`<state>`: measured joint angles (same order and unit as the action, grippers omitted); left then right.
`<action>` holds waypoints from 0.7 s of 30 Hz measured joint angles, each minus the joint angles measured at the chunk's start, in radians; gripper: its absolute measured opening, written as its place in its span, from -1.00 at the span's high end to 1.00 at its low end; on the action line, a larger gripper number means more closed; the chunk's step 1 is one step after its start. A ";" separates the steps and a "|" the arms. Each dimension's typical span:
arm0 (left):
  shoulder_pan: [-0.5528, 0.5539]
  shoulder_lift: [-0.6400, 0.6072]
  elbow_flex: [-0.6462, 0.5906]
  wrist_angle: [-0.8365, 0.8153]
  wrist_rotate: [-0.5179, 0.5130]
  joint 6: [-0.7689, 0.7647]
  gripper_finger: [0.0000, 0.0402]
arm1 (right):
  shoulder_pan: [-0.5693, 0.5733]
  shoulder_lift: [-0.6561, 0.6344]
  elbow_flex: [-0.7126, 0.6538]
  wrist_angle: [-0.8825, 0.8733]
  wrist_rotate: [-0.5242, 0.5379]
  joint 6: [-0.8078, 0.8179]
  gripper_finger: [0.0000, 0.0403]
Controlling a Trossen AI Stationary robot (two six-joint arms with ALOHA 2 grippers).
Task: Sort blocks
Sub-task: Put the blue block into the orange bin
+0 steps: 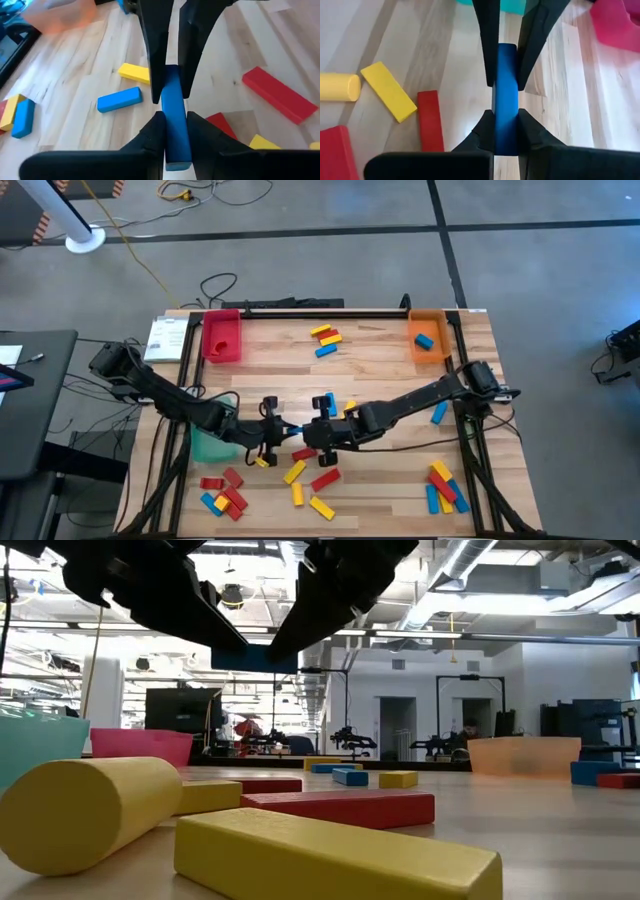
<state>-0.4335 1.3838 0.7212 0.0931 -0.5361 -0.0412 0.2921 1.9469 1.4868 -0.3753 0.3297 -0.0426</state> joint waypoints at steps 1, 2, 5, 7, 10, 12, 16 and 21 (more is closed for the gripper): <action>0.000 0.000 0.000 -0.003 -0.001 0.005 0.75 | -0.002 0.000 0.000 0.001 -0.003 0.007 0.82; 0.001 0.000 0.000 -0.004 -0.002 0.010 0.75 | -0.002 0.000 0.000 0.001 -0.005 0.013 0.82; 0.002 0.000 0.001 -0.004 0.000 0.014 0.75 | -0.007 0.000 0.000 0.002 -0.007 0.018 0.81; 0.002 0.000 0.002 -0.004 0.000 0.019 0.75 | -0.009 -0.005 -0.001 0.002 -0.013 0.019 0.79; 0.002 0.000 0.002 -0.001 -0.005 0.032 0.75 | -0.009 -0.013 -0.002 0.000 -0.014 0.019 0.73; 0.002 0.000 0.003 0.007 -0.011 0.045 0.75 | -0.009 -0.020 -0.002 -0.005 -0.017 0.020 0.67; 0.002 -0.001 0.006 0.029 -0.021 0.073 0.75 | -0.009 -0.054 -0.002 -0.043 -0.017 0.023 0.52; 0.002 -0.001 0.005 0.099 -0.047 0.136 0.75 | 0.007 -0.118 -0.002 -0.120 0.050 0.034 0.21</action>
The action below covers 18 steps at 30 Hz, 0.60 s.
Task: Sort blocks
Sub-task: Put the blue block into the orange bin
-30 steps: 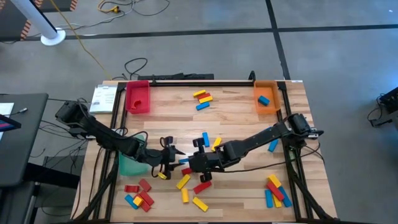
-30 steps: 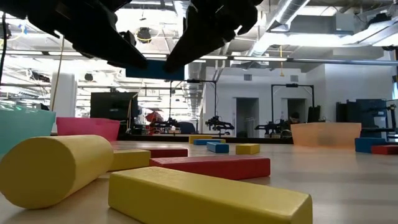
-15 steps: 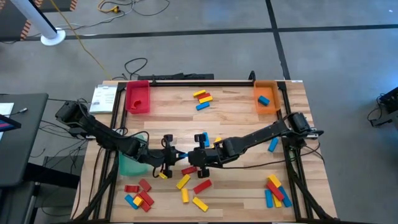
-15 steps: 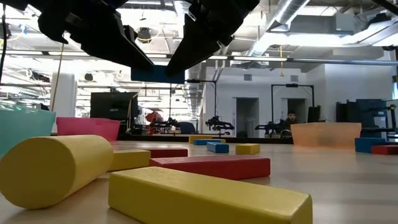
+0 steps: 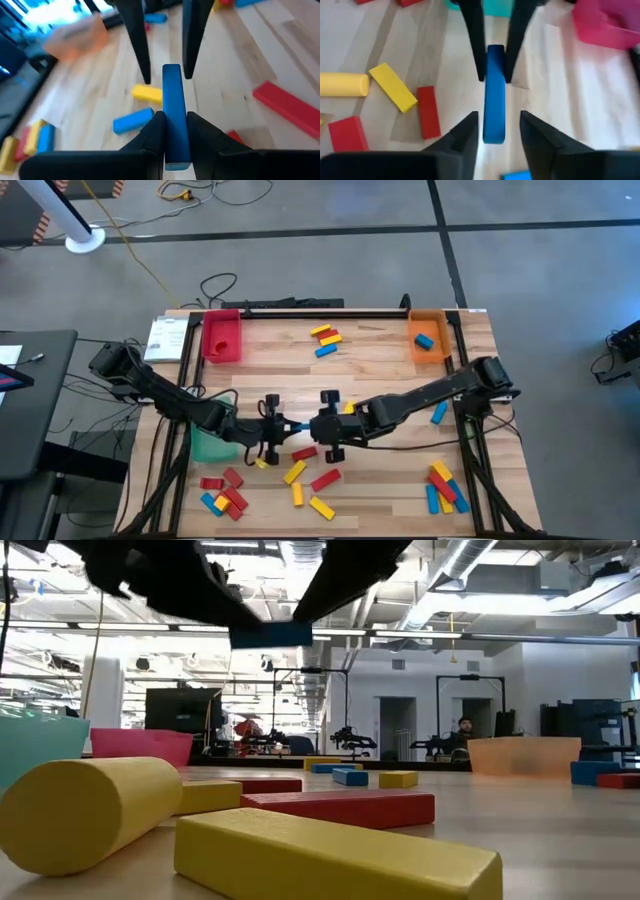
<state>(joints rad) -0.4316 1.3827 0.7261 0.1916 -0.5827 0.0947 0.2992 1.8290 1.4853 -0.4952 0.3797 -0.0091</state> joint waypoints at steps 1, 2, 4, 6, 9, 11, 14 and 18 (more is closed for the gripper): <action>0.001 0.000 0.000 0.014 -0.010 0.017 0.75 | 0.005 -0.015 0.000 -0.026 0.023 0.009 0.14; 0.005 0.000 0.000 0.022 -0.019 0.033 0.75 | 0.010 -0.032 0.000 -0.050 0.045 0.022 0.08; 0.019 0.000 0.000 0.048 -0.023 0.056 0.75 | 0.017 -0.073 0.000 -0.096 0.078 0.045 -0.02; 0.033 0.000 0.000 0.093 -0.025 0.081 0.75 | 0.023 -0.113 0.000 -0.134 0.103 0.068 -0.10; 0.050 0.000 0.000 0.186 -0.025 0.135 0.75 | 0.031 -0.167 0.000 -0.168 0.133 0.087 -0.13; 0.059 -0.005 0.000 0.253 -0.024 0.180 0.75 | 0.038 -0.202 0.000 -0.187 0.166 0.092 -0.12; 0.078 -0.021 0.000 0.346 -0.024 0.244 0.75 | 0.050 -0.254 0.000 -0.225 0.218 0.098 -0.08; 0.117 -0.053 -0.001 0.454 -0.014 0.299 0.75 | 0.056 -0.333 -0.006 -0.228 0.247 0.106 0.00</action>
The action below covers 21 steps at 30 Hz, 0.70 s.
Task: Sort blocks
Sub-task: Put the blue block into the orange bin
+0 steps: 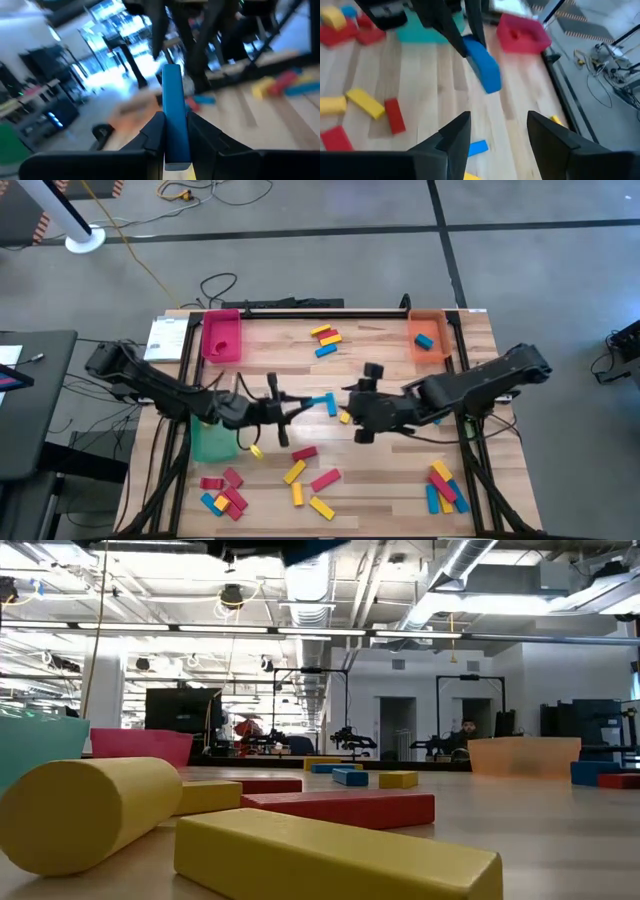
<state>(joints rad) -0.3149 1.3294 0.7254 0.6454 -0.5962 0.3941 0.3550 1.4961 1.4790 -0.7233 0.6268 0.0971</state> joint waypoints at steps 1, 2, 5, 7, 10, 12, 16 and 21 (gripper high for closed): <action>0.013 -0.008 0.000 0.025 0.020 0.007 0.75 | 0.000 -0.021 -0.008 0.016 0.001 -0.003 0.02; 0.027 -0.017 0.000 0.051 0.045 0.010 0.75 | -0.001 -0.043 -0.019 0.034 0.001 -0.013 0.03; 0.077 -0.035 0.000 0.123 0.137 0.001 0.75 | -0.003 -0.103 -0.058 0.080 0.002 -0.042 0.07; 0.117 -0.039 0.000 0.169 0.232 -0.023 0.75 | -0.005 -0.135 -0.085 0.128 -0.003 -0.077 0.09; 0.179 -0.034 -0.001 0.238 0.365 -0.083 0.75 | -0.005 -0.174 -0.130 0.261 -0.029 -0.160 0.09; 0.217 -0.034 0.000 0.270 0.438 -0.122 0.75 | -0.012 -0.185 -0.148 0.334 -0.051 -0.212 0.09; 0.270 -0.034 -0.001 0.321 0.540 -0.180 0.75 | -0.046 -0.188 -0.169 0.429 -0.091 -0.284 0.09; 0.287 -0.034 0.019 0.315 0.605 -0.198 0.75 | -0.111 -0.166 -0.174 0.517 -0.205 -0.315 0.09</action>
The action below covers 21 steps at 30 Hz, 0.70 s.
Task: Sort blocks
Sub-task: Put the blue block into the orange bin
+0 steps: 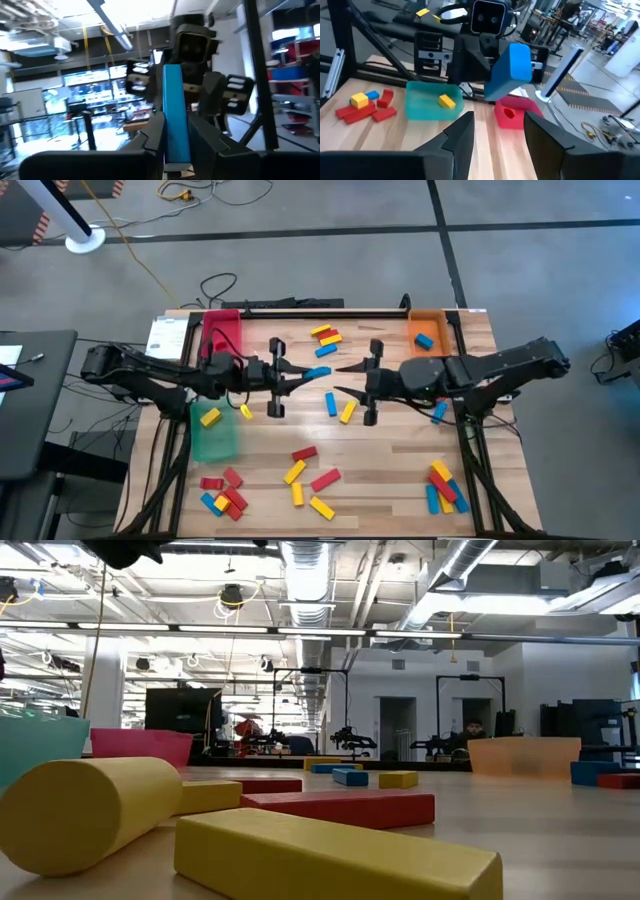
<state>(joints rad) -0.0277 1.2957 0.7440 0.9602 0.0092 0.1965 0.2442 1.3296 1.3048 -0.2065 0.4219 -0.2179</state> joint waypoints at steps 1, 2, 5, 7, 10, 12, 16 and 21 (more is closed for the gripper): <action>0.000 0.000 0.005 -0.007 0.007 0.003 0.75 | -0.010 0.001 -0.001 0.005 -0.020 -0.006 0.09; 0.000 0.000 0.009 -0.015 0.011 0.009 0.75 | -0.020 0.002 -0.002 0.013 -0.045 -0.011 0.09; 0.000 0.001 0.013 -0.028 0.013 0.015 0.75 | -0.046 0.009 0.000 0.074 -0.116 -0.019 0.09; 0.000 0.001 0.013 -0.029 0.023 0.012 0.75 | -0.051 0.013 -0.001 0.084 -0.129 -0.026 0.09; 0.000 0.001 0.014 -0.033 0.034 0.012 0.75 | -0.063 0.025 -0.001 0.112 -0.134 -0.042 0.09; 0.000 0.001 0.014 -0.036 0.034 0.015 0.75 | -0.067 0.032 0.000 0.128 -0.165 -0.044 0.09; -0.001 0.001 0.014 -0.044 0.036 0.015 0.75 | -0.084 0.053 0.000 0.147 -0.214 -0.045 0.11; -0.001 0.001 0.014 -0.076 0.036 0.015 0.75 | -0.092 0.077 0.000 0.146 -0.219 -0.051 0.30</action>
<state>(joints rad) -0.0284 1.2964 0.7582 0.8846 0.0455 0.2120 0.1520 1.4065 1.3045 -0.0603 0.2031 -0.2687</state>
